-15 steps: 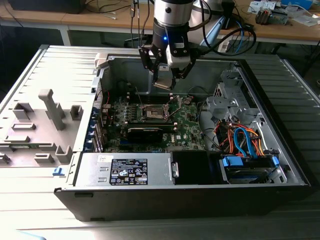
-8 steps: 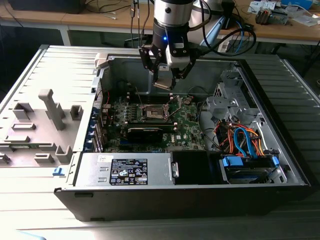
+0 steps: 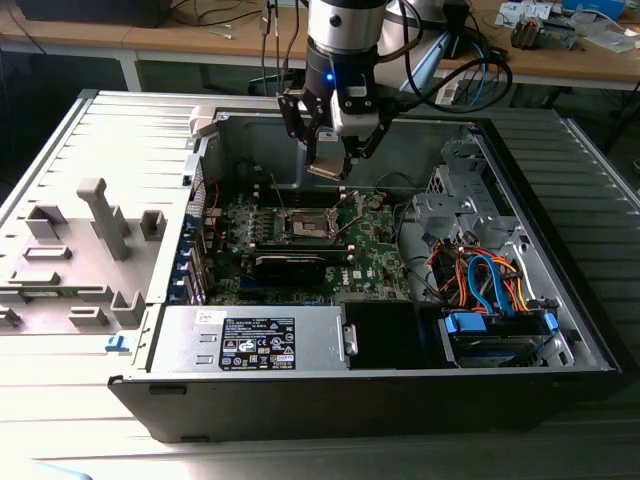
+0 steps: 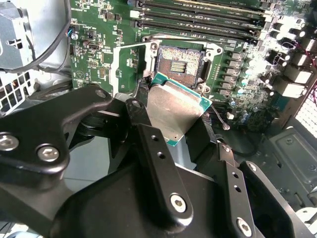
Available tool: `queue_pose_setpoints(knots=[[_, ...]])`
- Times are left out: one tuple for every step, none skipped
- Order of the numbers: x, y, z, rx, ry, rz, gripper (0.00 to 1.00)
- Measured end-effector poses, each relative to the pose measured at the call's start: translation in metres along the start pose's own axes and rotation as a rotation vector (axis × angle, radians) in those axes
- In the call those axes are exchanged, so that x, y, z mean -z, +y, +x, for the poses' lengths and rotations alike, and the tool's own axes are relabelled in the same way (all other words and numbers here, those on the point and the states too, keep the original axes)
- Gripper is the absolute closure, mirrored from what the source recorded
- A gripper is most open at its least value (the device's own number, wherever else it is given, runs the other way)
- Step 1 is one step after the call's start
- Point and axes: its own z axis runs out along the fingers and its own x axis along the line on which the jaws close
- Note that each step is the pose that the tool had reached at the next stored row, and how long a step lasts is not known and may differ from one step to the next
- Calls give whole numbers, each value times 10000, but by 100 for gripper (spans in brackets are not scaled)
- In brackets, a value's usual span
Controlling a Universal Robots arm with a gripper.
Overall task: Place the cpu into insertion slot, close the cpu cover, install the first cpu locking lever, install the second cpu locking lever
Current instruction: 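Place the cpu into insertion slot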
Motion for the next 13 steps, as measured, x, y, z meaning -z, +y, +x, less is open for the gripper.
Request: queue_pose_setpoints(knots=[[0, 0, 0, -21, -2, 1, 45], [-1, 0, 0, -65, -3, 1, 45], [-1, 0, 0, -86, -5, 1, 45], [-1, 0, 0, -96, -5, 1, 45], [-2, 0, 0, -108, -6, 0, 45], [-2, 0, 0, -117, -6, 1, 45], [-2, 0, 0, -129, -7, 0, 45], [-2, 0, 0, -136, -7, 1, 45], [-3, 0, 0, -143, -8, 1, 45], [-3, 0, 0, -151, -8, 1, 45], [-3, 0, 0, -161, -9, 2, 45], [-3, 0, 0, -172, -10, 3, 45], [-4, 0, 0, -190, -12, 5, 45]])
